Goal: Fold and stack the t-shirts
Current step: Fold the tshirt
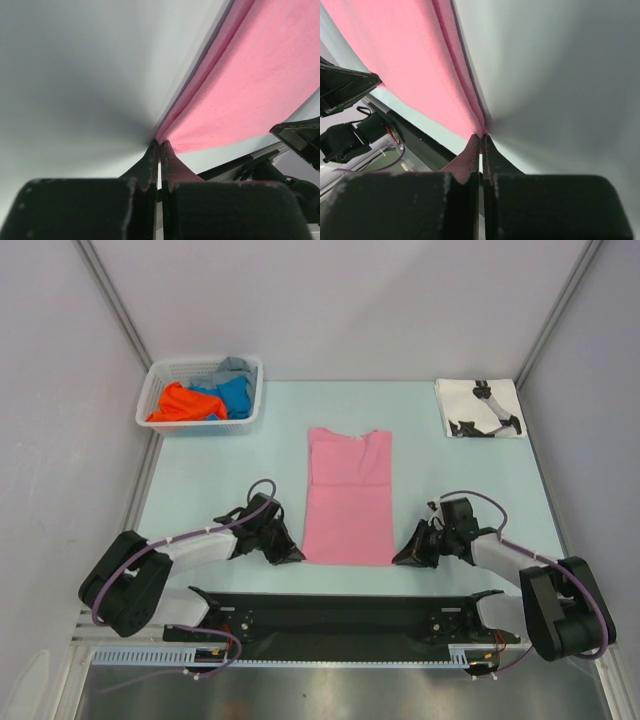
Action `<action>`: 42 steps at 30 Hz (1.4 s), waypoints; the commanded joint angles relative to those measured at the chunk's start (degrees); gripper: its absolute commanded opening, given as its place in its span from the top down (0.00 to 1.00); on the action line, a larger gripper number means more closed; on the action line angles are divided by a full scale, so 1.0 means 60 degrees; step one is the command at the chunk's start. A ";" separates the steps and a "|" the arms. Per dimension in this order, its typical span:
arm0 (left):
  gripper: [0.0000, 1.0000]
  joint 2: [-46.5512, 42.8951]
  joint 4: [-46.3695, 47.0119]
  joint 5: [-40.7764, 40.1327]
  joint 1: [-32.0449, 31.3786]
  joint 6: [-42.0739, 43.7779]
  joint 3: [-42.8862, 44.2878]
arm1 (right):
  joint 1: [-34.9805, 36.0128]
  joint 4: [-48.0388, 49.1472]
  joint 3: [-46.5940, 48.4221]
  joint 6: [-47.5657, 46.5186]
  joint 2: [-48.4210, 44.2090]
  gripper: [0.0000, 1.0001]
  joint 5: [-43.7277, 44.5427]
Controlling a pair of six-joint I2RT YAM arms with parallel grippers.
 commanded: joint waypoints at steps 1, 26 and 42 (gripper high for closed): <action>1.00 -0.0225 -0.1674 -0.1068 -0.0335 -0.0142 -0.0498 | 0.0134 -0.0775 -0.0244 0.0016 -0.0568 1.00 0.0213; 1.00 -0.3231 -0.3519 -0.1346 -0.2050 -0.2209 -0.1129 | 0.1716 -0.2841 -0.0686 0.1556 -0.4248 1.00 0.0900; 1.00 0.0254 -0.3872 -0.1083 0.0762 0.0970 0.3220 | -0.0144 -0.2695 0.3968 -0.0949 0.0834 1.00 0.0359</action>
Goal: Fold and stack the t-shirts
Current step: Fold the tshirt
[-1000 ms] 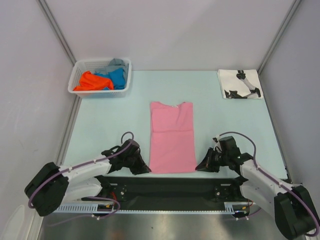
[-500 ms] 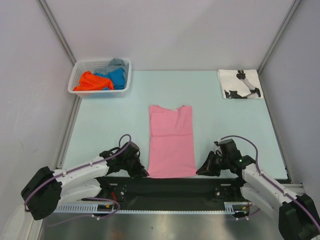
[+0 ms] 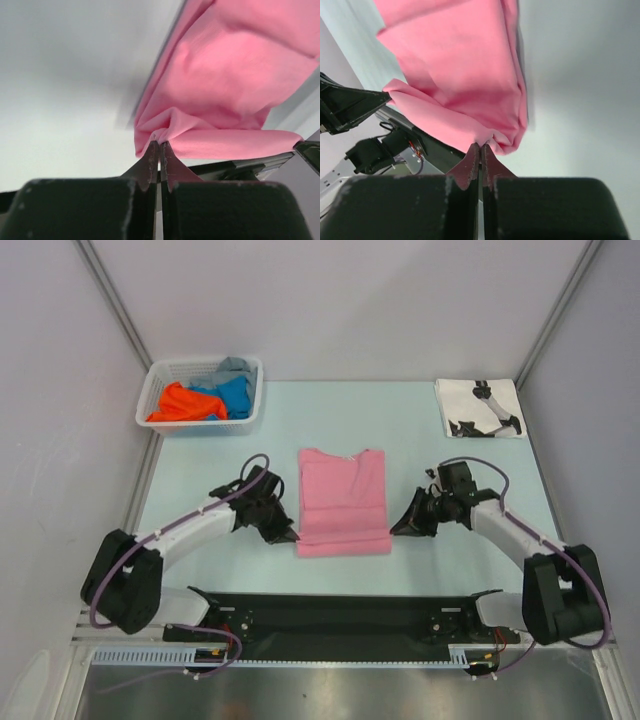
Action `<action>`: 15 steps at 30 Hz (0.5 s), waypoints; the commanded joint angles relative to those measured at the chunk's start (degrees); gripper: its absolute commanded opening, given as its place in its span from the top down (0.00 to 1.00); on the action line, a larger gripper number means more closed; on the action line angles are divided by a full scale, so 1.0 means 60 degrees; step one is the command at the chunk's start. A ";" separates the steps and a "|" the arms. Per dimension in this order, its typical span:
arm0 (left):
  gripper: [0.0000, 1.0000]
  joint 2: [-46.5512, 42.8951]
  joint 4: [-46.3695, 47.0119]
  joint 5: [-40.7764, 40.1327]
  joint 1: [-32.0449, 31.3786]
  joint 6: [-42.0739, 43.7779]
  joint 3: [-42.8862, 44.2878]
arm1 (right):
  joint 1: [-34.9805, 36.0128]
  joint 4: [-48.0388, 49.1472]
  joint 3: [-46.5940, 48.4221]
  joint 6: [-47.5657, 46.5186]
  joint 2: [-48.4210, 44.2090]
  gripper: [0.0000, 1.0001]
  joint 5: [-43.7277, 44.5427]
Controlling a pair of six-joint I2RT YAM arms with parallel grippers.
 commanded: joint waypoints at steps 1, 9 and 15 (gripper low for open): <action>1.00 0.0943 -0.0495 -0.0402 0.0504 0.1044 0.1374 | -0.0330 -0.0018 0.1299 -0.0848 0.0886 1.00 0.0057; 1.00 0.3245 -0.0642 -0.0168 0.1237 0.1688 0.3837 | -0.0710 -0.0091 0.4023 -0.1346 0.3902 1.00 -0.0163; 1.00 0.4491 -0.0891 0.0066 0.1706 0.2040 0.5435 | -0.0872 -0.0207 0.5811 -0.1317 0.5209 1.00 -0.0339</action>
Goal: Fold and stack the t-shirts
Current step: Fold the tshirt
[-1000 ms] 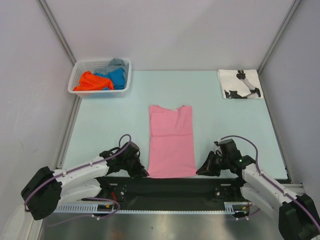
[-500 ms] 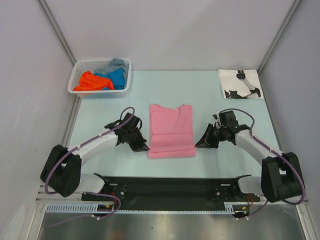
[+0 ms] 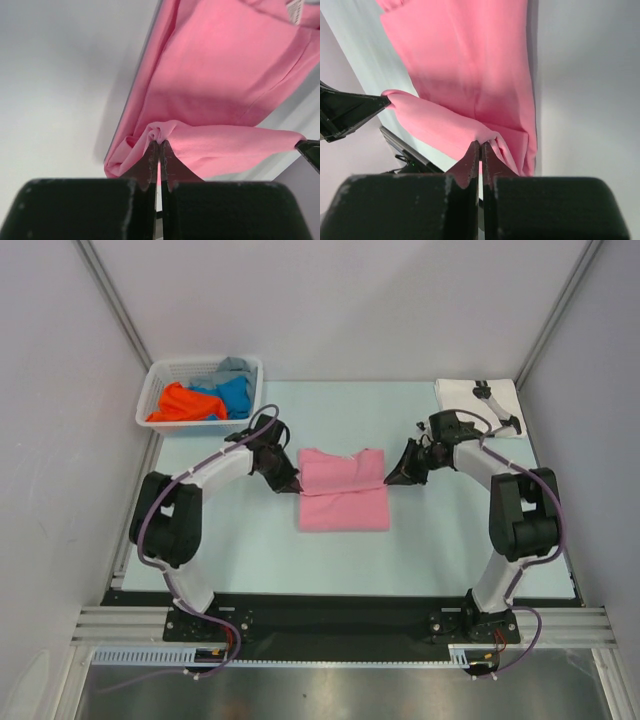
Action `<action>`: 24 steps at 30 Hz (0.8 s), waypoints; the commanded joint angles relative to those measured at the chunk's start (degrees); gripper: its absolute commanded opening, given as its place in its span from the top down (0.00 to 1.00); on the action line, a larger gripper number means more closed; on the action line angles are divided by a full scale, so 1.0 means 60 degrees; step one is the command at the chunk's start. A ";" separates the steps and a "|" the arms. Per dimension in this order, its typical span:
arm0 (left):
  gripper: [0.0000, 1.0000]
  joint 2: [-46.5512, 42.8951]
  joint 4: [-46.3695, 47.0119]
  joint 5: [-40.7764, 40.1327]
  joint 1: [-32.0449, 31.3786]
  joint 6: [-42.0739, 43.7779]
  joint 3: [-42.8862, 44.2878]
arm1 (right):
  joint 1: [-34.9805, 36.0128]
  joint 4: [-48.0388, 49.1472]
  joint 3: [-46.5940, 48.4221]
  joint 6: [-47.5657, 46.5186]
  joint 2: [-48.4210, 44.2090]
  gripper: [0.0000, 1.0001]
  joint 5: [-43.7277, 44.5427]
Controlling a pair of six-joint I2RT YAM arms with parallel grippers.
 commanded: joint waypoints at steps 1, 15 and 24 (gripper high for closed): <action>1.00 0.0441 -0.0275 0.0135 0.0409 0.0514 0.0991 | -0.0154 -0.0146 0.1149 -0.0199 0.0626 1.00 -0.0153; 1.00 0.2213 -0.0436 0.0634 0.1245 0.1041 0.3541 | -0.0184 -0.0233 0.4226 0.0372 0.2795 1.00 -0.0344; 1.00 0.3224 -0.0334 0.0912 0.1392 0.1144 0.4816 | -0.0213 -0.0132 0.5296 0.0695 0.3529 1.00 -0.0241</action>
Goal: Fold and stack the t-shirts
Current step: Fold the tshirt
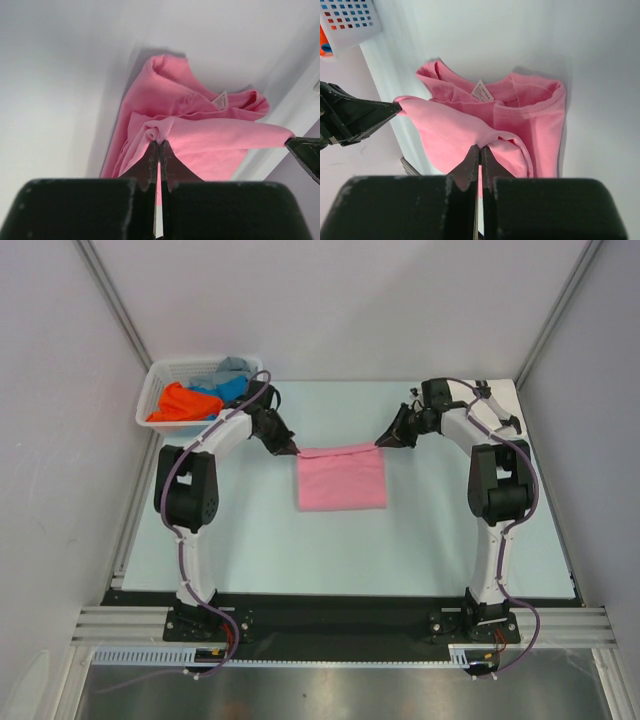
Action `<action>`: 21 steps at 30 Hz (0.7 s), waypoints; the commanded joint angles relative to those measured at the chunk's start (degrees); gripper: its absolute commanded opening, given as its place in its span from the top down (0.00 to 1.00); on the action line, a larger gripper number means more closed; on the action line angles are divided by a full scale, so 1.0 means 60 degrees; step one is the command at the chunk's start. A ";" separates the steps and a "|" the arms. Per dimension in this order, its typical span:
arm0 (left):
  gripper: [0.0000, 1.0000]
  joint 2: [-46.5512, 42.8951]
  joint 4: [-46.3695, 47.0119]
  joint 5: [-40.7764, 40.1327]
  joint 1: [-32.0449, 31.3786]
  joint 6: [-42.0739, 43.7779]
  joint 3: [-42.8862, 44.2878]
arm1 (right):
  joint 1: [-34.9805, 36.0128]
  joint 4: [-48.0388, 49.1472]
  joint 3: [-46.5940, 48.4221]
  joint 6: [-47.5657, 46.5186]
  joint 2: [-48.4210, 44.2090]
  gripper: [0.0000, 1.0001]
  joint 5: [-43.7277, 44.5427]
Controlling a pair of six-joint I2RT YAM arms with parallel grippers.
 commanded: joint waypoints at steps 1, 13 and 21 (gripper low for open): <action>1.00 0.0292 0.0150 0.0329 0.0128 0.0223 0.0762 | -0.0064 0.0073 0.0674 0.0218 0.0243 1.00 0.0050; 0.99 0.1288 0.0282 0.0710 0.0216 0.0149 0.1919 | -0.0166 0.0058 0.1480 0.0437 0.0698 1.00 0.0168; 1.00 0.1743 0.0195 0.0886 0.0318 0.0149 0.2565 | -0.0269 -0.0016 0.1935 0.0525 0.1021 1.00 0.0182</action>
